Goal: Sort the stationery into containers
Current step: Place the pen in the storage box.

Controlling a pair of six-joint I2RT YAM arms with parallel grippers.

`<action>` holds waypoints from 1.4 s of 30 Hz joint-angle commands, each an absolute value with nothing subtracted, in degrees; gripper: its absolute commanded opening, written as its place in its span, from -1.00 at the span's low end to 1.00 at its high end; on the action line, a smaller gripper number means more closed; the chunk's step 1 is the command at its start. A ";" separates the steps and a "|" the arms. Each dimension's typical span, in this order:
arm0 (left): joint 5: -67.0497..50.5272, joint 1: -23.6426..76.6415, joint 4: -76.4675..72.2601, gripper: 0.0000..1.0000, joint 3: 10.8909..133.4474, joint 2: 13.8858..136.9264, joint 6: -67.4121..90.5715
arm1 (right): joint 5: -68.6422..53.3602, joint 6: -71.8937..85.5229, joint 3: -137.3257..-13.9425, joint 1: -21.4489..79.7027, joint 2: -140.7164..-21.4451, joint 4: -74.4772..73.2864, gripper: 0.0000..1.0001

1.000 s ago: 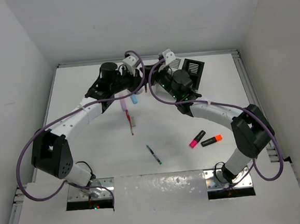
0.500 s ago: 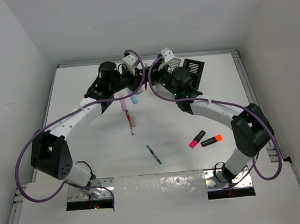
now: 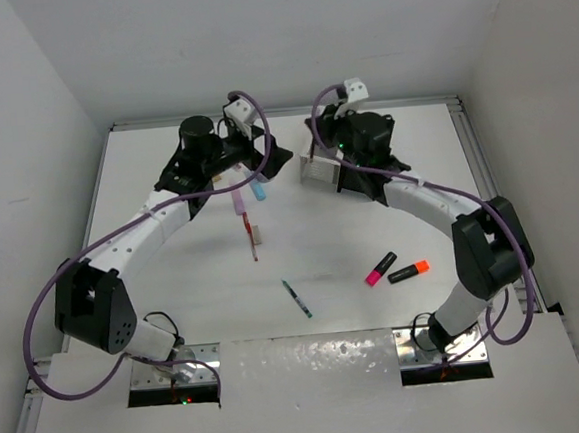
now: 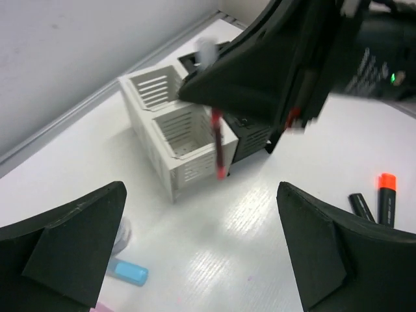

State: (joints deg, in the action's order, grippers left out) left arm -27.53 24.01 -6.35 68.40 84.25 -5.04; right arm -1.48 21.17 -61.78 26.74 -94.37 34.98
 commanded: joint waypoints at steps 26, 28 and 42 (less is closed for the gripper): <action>-10.99 14.94 3.17 0.99 61.35 78.49 -2.90 | 13.37 17.32 -74.18 7.65 -115.84 39.11 -1.00; -10.90 15.03 2.73 0.99 61.09 78.57 -2.81 | 13.10 17.40 -74.00 7.65 -116.54 39.11 -1.00; -10.55 14.68 1.05 0.99 60.29 78.93 -3.16 | 14.41 20.57 -70.84 7.91 -117.33 36.39 -0.67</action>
State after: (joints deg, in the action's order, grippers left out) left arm -11.07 15.31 4.08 60.58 80.14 -3.16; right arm 14.37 18.87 -71.85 7.97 -117.97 37.26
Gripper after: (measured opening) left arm 0.996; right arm 0.158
